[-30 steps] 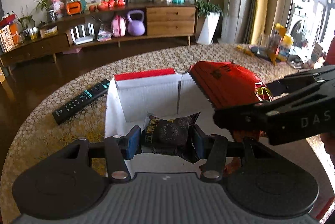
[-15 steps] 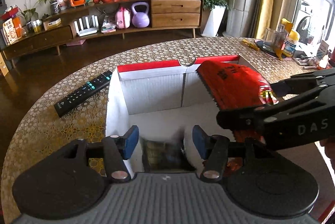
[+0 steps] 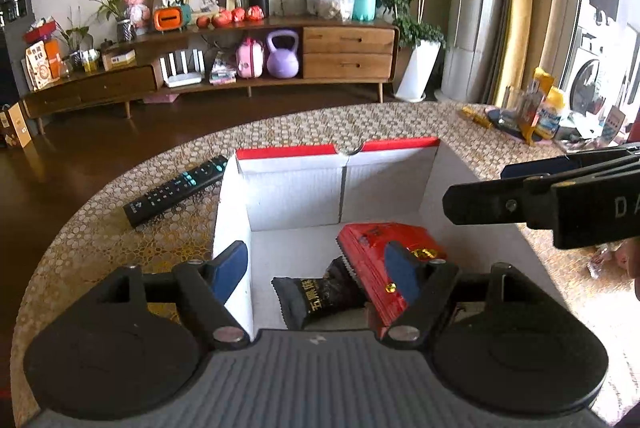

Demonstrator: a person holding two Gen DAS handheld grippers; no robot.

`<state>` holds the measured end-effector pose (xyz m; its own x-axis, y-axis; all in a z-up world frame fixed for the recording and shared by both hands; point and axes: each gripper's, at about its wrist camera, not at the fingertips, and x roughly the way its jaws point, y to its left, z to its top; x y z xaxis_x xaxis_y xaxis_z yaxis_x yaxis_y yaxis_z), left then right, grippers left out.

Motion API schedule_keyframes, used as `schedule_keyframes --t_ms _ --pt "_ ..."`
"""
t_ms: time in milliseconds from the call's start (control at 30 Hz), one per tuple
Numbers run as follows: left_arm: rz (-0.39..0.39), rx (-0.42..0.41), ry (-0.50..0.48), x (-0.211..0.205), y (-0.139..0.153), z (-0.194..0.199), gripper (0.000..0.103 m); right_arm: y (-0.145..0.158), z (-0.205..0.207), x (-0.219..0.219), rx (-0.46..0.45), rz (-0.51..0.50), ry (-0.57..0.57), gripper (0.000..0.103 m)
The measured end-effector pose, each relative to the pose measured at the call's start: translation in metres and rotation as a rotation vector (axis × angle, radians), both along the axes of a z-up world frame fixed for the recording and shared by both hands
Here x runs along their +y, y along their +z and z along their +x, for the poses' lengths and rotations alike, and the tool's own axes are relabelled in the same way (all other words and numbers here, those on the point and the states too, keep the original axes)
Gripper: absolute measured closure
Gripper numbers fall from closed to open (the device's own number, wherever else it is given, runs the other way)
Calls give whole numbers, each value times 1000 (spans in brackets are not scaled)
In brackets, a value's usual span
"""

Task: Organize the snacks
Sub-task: 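Move both tools back toward the remaining snacks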

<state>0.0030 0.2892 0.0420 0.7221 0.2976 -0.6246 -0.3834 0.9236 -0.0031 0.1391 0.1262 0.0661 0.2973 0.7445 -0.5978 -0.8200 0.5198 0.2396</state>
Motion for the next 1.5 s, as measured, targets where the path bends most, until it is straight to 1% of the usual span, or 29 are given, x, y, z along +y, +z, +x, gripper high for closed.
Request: schedule_keyframes --t_ms 233,467,533,600,633,667,767,800,833,900,1133,1300,1400,1467,1500 --pt "25 -61 -9 -27 18 -17 26 15 -15 -29 -21 54 -18 19" --pt "43 -92 -21 -56 28 -25 24 23 -25 -54 -33 91 -50 19" --pt "45 -107 -26 -66 30 -28 21 24 -27 -63 -32 105 -62 19" --pt "54 -126 -28 -79 33 -29 20 25 -30 -74 -40 121 -84 19" --pt "61 -137 -35 -85 34 -29 20 25 -32 -79 -47 129 -95 18" --pt "65 -144 -43 -92 35 -29 20 24 -34 -85 -55 136 -104 15" --pt "73 -165 -72 -111 38 -28 19 25 -41 -105 -83 157 -131 15" --pt "72 -175 -80 -118 39 -27 19 26 -43 -110 -89 165 -137 15" --pt "75 -180 -89 -125 39 -26 15 25 -44 -118 -97 171 -152 15" --pt "78 -198 -113 -140 39 -24 13 23 -45 -134 -104 188 -184 13" --pt "40 -227 -196 -181 28 -11 13 16 -48 -187 -161 215 -296 13" --pt "32 -215 -249 -204 16 0 13 7 -53 -216 -191 203 -363 12" --pt "27 -207 -274 -217 8 4 13 1 -54 -234 -213 190 -405 10" --pt "28 -199 -292 -224 4 7 10 -3 -53 -246 -226 183 -427 10" --pt "29 -196 -297 -227 2 9 6 -5 -53 -251 -234 177 -439 10"
